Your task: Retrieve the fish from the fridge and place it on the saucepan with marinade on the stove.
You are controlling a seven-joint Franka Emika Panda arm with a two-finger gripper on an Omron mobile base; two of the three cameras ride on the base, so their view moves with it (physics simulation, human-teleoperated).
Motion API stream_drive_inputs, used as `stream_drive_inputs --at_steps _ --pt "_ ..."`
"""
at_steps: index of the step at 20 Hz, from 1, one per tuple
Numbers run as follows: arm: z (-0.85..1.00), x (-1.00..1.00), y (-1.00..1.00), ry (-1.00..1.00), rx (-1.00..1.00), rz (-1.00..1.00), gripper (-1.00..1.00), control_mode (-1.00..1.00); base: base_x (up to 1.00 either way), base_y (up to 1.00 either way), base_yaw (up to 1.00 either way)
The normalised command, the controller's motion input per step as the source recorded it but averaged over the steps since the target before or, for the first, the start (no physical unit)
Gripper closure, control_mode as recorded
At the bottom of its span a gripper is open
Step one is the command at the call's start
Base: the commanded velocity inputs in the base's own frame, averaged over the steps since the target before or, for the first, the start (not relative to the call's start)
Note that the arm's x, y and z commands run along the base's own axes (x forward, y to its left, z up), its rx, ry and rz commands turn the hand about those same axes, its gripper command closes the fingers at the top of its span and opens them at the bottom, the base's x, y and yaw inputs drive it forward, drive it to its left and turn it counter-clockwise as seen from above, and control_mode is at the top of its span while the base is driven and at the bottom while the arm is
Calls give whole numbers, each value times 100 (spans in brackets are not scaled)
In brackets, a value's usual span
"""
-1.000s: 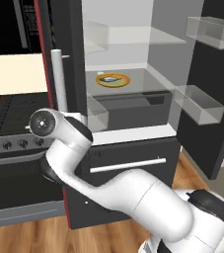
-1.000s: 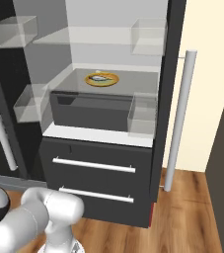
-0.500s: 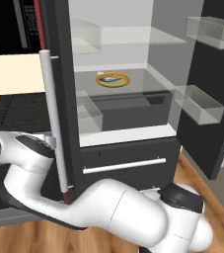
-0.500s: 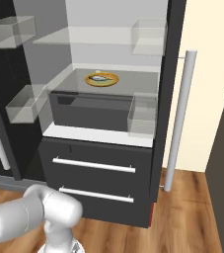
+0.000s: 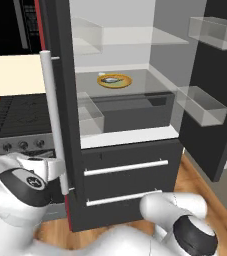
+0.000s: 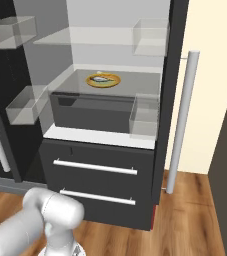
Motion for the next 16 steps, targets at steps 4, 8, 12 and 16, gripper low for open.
stream_drive_inputs --at_steps 4,8,12,16 --pt "17 -30 -100 -15 4 -6 -100 -100 0 0 0" --pt "0 2 -100 -5 6 -7 -100 -100 0 0 0" --pt "0 1 -100 -5 9 -1 -100 -100 0 0 0" --pt "2 0 -98 -2 5 0 -100 -100 0 0 0"
